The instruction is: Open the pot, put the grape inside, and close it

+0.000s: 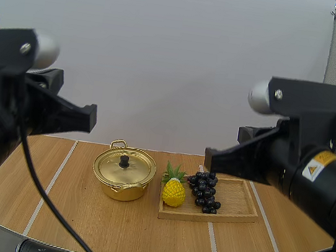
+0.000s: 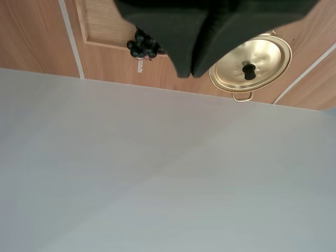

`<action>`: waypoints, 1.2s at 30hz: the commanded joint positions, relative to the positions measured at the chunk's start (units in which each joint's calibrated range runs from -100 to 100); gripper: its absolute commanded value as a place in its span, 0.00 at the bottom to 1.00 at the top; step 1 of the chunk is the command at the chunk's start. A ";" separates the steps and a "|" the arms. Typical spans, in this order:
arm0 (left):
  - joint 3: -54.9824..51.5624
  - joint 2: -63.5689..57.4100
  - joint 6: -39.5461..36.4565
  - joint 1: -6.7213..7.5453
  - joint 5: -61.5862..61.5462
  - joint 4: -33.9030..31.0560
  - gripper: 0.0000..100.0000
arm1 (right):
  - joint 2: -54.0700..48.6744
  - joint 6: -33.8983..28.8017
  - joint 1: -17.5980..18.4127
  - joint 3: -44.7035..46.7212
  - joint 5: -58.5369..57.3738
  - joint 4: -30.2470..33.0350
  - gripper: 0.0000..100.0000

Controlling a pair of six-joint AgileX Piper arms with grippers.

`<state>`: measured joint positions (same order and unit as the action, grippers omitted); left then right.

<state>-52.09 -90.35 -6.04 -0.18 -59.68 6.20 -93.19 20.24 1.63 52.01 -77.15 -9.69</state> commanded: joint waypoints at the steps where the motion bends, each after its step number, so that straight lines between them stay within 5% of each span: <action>1: 2.44 6.08 0.31 0.14 -1.97 -0.43 0.00 | 4.90 -1.62 -0.17 -2.85 -2.37 1.83 0.00; 19: 11.36 38.22 13.18 0.14 -2.08 12.24 0.00 | 35.76 -1.62 -0.17 -8.47 -5.46 4.80 0.00; 36: 11.36 57.73 20.36 0.18 -2.81 14.73 0.00 | 45.26 -1.95 -0.17 -8.47 -5.46 6.51 0.00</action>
<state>-41.21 -34.83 12.92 -0.18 -62.83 18.81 -47.98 18.76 1.63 44.28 -82.81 -3.84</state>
